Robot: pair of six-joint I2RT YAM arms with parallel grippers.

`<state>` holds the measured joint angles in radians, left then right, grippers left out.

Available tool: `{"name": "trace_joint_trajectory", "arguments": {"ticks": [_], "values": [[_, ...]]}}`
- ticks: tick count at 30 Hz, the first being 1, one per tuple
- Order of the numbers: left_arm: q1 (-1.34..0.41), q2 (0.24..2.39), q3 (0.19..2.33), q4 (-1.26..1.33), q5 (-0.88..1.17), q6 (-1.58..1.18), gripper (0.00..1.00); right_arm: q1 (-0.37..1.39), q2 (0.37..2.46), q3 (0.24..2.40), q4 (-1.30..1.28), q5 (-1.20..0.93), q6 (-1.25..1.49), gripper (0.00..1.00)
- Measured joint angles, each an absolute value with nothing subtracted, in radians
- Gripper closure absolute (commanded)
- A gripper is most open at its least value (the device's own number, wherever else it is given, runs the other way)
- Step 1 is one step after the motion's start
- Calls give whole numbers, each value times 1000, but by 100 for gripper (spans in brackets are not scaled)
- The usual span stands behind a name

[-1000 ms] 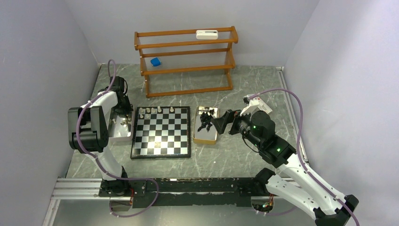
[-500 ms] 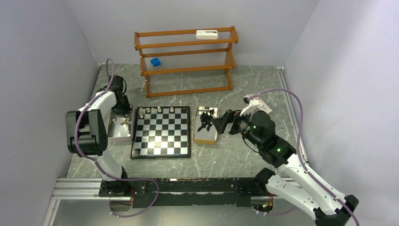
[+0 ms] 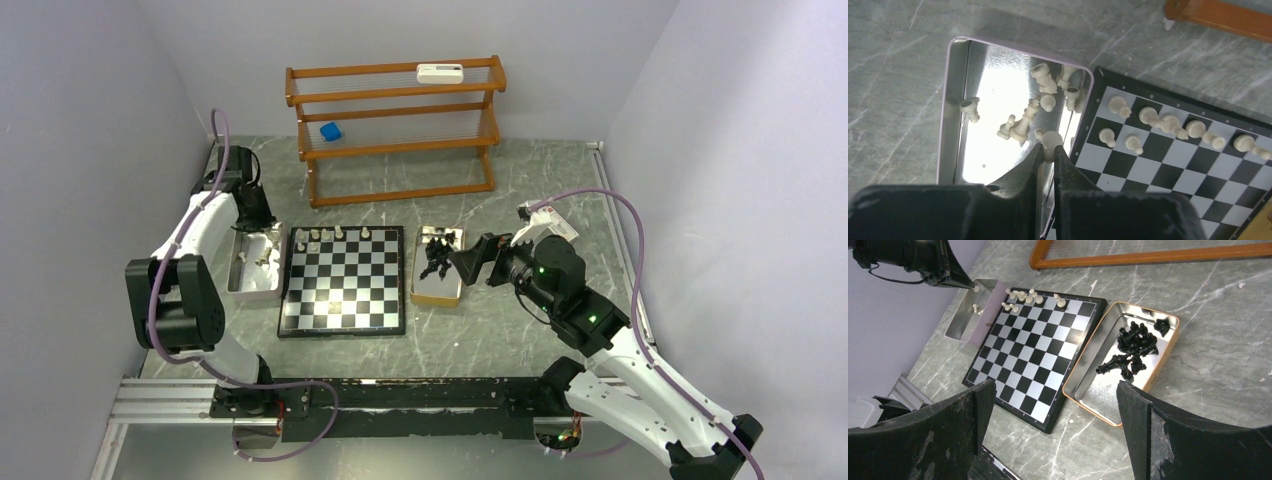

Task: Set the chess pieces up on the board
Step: Pick up the chess piece from the storage box, then place the chess piece on the chessboard.

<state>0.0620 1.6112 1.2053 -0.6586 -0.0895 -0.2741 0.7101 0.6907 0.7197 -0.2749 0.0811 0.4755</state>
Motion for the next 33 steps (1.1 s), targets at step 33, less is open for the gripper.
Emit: {"name": "trace_joint_trajectory", "arguments": {"ticks": [33], "values": [[-328, 1673, 1197, -640, -122, -311, 87, 710, 698, 720, -282, 72, 490, 5]]}}
